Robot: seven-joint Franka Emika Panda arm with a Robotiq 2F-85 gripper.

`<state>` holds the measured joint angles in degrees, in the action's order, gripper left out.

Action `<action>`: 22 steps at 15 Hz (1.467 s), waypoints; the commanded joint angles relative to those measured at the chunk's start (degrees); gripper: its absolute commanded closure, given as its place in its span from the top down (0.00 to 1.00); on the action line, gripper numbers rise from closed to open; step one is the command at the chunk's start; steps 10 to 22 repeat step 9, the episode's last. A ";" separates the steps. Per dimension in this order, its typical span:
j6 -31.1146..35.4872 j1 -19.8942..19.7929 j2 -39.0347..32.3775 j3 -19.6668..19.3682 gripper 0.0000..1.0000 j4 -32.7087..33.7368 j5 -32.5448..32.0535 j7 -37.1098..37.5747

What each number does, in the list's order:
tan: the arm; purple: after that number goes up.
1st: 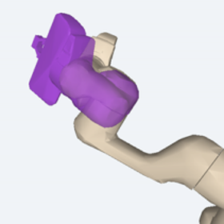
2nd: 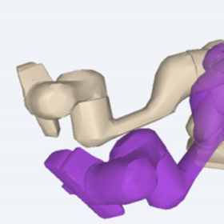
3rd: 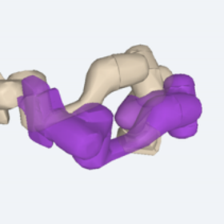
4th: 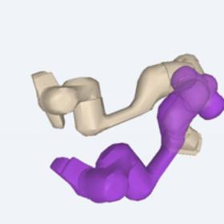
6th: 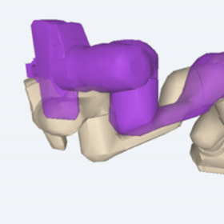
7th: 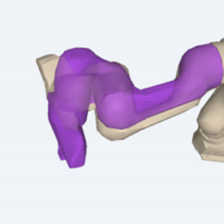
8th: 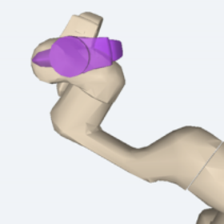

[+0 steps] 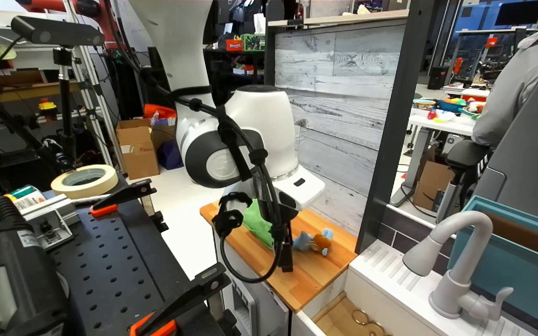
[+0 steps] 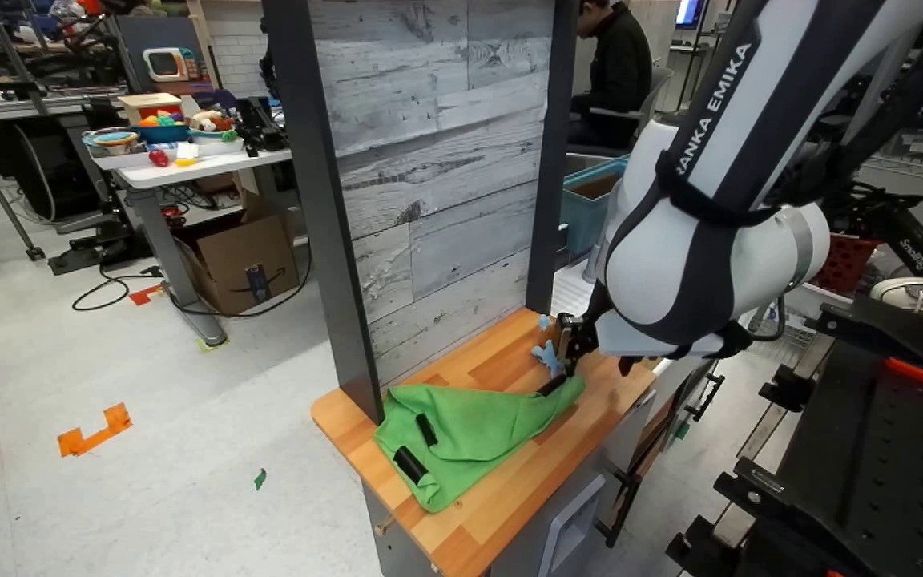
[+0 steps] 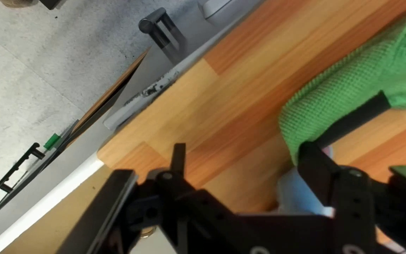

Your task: Unfold the green towel once from left to right.

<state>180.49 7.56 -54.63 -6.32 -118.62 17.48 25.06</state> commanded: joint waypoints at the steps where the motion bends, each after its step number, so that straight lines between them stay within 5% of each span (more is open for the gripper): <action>1: 3.08 -0.35 8.18 1.49 1.00 -7.44 0.71 -2.35; 7: 9.92 -1.69 18.92 5.74 1.00 -17.38 -0.77 -5.97; 8: 8.15 -0.25 14.89 3.86 1.00 -13.09 0.67 -4.53; 22: 8.25 -0.22 16.37 4.40 1.00 -14.41 0.55 -4.97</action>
